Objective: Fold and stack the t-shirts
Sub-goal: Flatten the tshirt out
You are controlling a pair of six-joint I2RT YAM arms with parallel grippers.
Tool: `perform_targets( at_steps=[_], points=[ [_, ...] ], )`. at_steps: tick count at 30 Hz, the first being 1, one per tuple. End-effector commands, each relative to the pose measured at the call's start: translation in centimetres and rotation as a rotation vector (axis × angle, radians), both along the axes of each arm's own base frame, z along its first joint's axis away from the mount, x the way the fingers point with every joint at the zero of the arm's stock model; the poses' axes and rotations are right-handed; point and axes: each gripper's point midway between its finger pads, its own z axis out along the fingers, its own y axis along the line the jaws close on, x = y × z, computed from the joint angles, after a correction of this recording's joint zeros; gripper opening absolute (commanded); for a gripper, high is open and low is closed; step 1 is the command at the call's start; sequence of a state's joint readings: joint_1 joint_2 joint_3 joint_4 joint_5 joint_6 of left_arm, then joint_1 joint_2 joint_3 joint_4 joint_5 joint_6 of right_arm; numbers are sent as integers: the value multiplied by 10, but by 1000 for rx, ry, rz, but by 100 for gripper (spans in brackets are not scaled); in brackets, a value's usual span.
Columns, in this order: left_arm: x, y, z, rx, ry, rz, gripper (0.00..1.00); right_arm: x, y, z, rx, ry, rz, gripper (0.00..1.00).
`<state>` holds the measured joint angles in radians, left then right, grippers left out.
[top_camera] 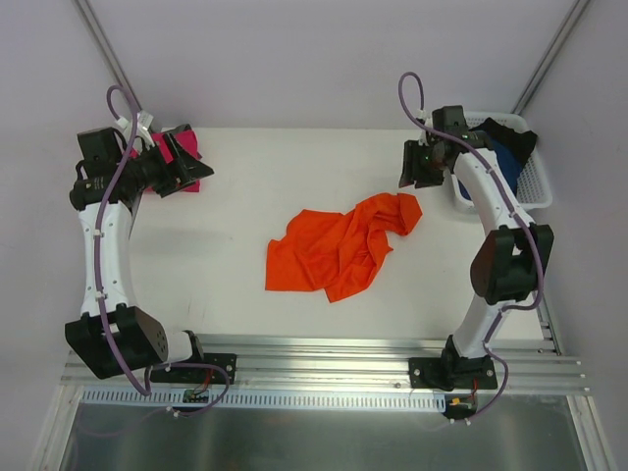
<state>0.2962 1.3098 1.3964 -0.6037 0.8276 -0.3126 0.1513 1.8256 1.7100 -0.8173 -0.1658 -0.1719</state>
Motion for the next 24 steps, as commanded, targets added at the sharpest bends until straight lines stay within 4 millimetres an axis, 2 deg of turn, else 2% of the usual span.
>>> perform_targets(
  at_steps=[1,6,8,9,11,12,14,16,17,19,24],
  points=[
    [2,3,17,1,-50,12,74,11,16,30,75,-66,8,49],
    [1,3,17,6,-54,13,74,15,18,0,47,2,18,49],
    [1,2,12,5,-44,7,74,21,14,-10,26,15,17,48],
    [1,2,12,3,-42,9,74,25,11,-21,12,35,13,47],
    [1,1,9,-6,-31,4,74,35,9,-24,-1,30,10,47],
    [1,1,9,-6,-33,2,74,38,9,-36,-11,52,10,46],
    [0,1,9,-2,-35,1,74,50,9,-36,-18,36,10,45],
    [-1,1,8,0,-36,2,74,58,9,-47,-29,49,9,43],
    [-2,1,8,2,-36,2,74,64,8,-44,-34,35,4,43],
    [-5,0,5,-4,-31,0,74,70,7,-53,-44,43,4,43],
    [-10,0,0,-3,-20,7,74,80,2,-61,-81,32,1,42]
  ],
)
